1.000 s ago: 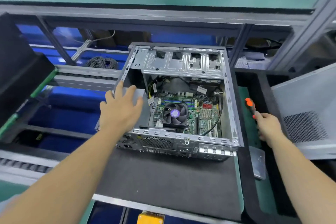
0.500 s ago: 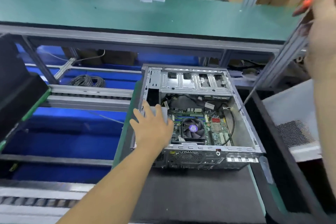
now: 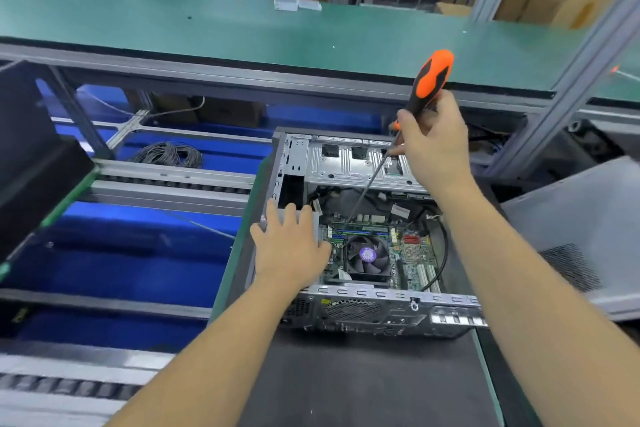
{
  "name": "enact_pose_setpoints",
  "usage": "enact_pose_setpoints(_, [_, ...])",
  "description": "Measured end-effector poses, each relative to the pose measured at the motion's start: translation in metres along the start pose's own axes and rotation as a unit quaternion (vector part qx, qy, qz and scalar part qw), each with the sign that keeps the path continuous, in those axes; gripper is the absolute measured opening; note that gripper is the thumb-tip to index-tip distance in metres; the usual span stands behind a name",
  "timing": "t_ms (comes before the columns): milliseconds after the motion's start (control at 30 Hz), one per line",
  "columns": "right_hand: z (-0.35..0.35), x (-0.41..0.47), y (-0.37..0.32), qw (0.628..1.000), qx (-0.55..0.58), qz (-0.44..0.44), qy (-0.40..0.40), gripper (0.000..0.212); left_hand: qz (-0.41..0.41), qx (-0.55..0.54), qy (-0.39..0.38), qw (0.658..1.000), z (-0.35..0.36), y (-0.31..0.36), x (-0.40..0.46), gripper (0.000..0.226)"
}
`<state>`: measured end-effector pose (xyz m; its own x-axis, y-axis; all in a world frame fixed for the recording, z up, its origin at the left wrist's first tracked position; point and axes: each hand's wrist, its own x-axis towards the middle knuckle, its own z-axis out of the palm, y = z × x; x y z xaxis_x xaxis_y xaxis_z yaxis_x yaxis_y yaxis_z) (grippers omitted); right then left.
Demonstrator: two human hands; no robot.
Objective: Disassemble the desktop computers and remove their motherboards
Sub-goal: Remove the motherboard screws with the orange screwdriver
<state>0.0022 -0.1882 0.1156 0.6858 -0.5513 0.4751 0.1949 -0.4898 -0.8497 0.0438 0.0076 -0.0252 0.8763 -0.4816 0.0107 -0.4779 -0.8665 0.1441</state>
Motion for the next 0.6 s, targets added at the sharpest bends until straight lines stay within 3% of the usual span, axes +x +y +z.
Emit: enact_pose_setpoints(600, [0.0057, -0.0044, 0.0031, 1.0, 0.011, -0.007, -0.019, 0.025, -0.008, 0.012, 0.005, 1.0, -0.0054, 0.0047, -0.0038, 0.063])
